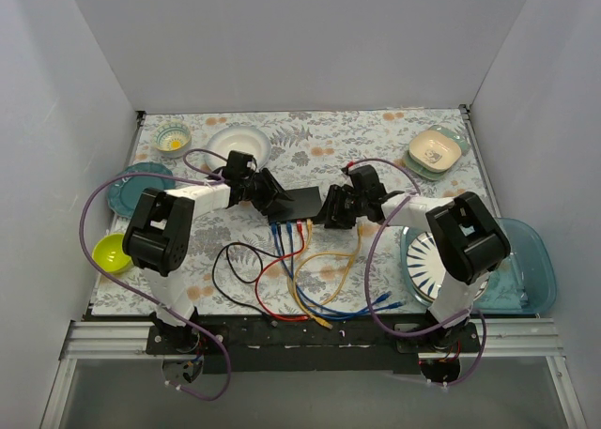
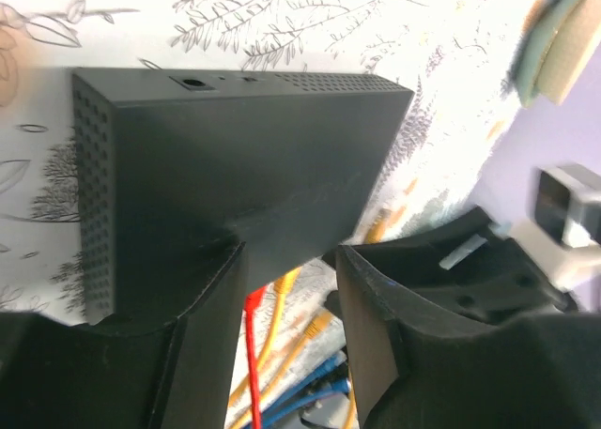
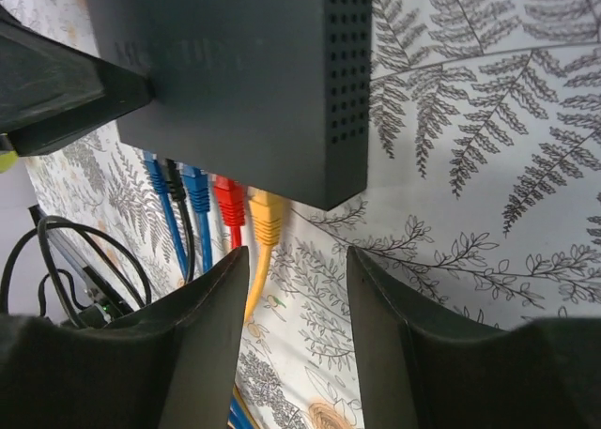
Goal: Pull the plug from the switch port
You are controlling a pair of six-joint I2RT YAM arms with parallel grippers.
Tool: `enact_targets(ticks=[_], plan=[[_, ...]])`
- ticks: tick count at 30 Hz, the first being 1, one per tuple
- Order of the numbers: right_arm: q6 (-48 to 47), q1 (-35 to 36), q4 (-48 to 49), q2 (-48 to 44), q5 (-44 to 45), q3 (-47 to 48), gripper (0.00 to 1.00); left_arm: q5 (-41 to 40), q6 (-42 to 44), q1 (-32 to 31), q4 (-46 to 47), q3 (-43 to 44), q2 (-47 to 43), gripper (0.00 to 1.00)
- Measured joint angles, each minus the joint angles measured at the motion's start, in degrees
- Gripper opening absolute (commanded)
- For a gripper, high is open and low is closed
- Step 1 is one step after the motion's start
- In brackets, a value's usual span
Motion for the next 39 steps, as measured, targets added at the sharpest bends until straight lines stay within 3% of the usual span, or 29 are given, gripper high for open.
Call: enact_targets(ticks=[24,35,39], plan=[[15.15,-0.13,14.14,8.63,-6.16,-0.52,0.50,2.82,0.57,0.48,1.90,-0.98,1.11,0.42],[14.60,-0.39,16.50,8.81,-5.62,-2.12,0.33,3.32,0.59,0.46,2.03,-2.08,0.31,0.42],[15.65,-0.42,18.16,8.81,-5.62,-3.17,0.33,3.43,0.59,0.46,2.08,-2.23,0.22,0.42]])
